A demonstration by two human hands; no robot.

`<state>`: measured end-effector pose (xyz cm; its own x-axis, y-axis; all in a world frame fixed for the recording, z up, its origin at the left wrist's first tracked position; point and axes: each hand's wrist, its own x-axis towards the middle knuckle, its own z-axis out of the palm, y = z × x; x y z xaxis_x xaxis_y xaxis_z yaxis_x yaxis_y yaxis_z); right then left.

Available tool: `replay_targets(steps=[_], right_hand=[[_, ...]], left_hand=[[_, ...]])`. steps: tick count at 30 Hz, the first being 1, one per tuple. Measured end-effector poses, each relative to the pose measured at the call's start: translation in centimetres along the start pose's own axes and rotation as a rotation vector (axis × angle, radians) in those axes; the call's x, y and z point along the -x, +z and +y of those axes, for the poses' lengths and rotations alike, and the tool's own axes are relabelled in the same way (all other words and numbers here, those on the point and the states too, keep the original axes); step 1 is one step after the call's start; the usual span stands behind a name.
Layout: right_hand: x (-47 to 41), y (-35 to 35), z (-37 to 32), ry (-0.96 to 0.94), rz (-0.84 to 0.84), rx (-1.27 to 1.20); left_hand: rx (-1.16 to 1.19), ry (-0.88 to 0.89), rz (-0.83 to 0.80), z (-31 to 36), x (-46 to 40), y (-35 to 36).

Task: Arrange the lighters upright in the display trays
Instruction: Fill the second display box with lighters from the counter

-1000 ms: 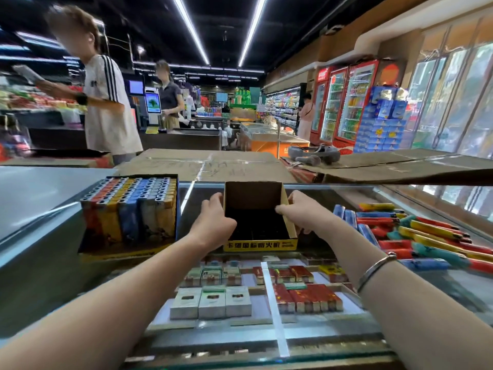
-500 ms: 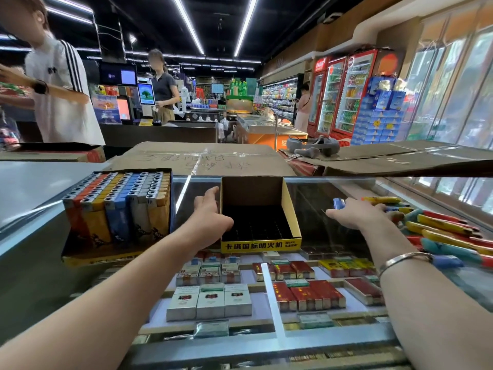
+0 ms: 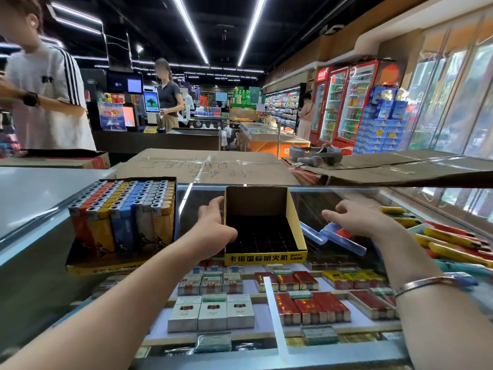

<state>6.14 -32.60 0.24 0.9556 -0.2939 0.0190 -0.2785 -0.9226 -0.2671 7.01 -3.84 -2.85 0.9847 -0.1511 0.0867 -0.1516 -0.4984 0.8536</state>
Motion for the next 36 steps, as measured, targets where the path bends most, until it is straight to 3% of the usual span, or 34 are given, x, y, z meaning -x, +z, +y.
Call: replay_targets(steps=[3, 11, 15, 20, 25, 29, 36], right_hand=[[0.0, 0.8, 0.0, 0.079, 0.035, 0.049], [1.0, 1.0, -2.1, -0.186, -0.021, -0.222], [1.3, 0.4, -2.1, -0.176, -0.010, -0.322], [1.8, -0.3, -2.3, -0.195, -0.195, -0.111], [2.8, -2.1, -1.9, -0.106, -0.186, 0.122], [3.6, -2.5, -1.7, -0.055, -0.299, 0.186], [2.9, -1.1, -2.3, -0.121, -0.143, 0.037]], left_hand=[[0.013, 0.004, -0.009, 0.1, 0.1, 0.0], [0.020, 0.014, -0.017, 0.3, 0.4, -0.2], [0.014, 0.020, -0.010, 0.3, 0.4, -0.2], [0.010, 0.023, -0.009, 0.2, 0.3, -0.2], [0.022, 0.016, -0.023, 0.3, 0.4, -0.2], [0.021, 0.017, -0.025, 0.4, 0.5, -0.3], [0.012, 0.023, -0.027, 0.4, 0.5, -0.3]])
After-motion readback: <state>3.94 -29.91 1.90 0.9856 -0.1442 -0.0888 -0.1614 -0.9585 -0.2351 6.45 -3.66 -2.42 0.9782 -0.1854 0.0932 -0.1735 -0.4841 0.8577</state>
